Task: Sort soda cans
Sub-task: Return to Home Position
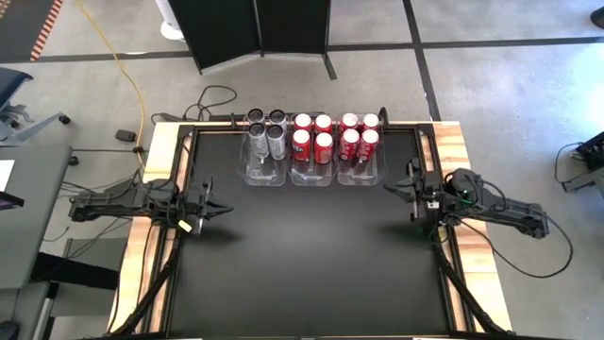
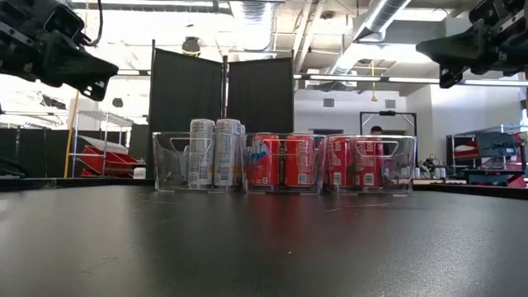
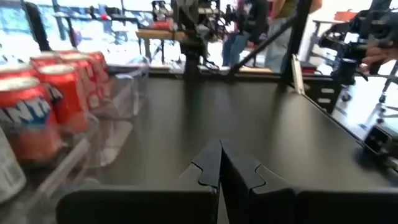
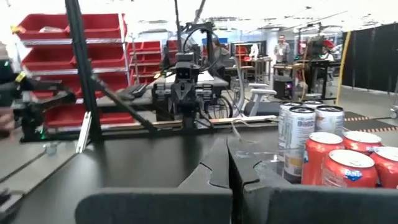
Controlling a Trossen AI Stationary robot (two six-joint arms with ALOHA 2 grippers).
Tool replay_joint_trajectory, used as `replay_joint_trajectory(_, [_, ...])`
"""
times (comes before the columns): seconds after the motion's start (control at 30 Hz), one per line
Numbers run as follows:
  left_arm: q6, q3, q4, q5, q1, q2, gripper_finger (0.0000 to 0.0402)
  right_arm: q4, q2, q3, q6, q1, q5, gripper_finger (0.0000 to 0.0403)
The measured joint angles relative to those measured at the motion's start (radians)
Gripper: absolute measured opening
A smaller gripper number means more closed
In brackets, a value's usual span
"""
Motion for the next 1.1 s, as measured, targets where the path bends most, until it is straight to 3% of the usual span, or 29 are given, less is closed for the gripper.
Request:
replay_joint_trajectory(0.6, [0.014, 0.000, -0.014, 0.033, 0.000, 0.000, 0.0000, 0.001, 0.000, -0.047, -0.056, -0.002, -0.116, 0.0000])
replay_joint_trajectory(0.77, [0.014, 0.000, -0.014, 0.034, 0.000, 0.000, 0.0000, 0.031, 0.000, -0.047, -0.054, -0.001, -0.116, 0.0000])
replay_joint_trajectory(0.93, [0.027, 0.000, -0.021, 0.036, 0.000, 0.000, 0.0000, 0.215, 0.001, -0.124, -0.008, -0.001, -0.109, 0.0000])
replay_joint_trajectory(1.1, [-0.057, -0.065, 0.095, 0.038, 0.000, 0.002, 0.0000, 0.132, 0.002, -0.124, -0.041, -0.008, -0.058, 0.0000])
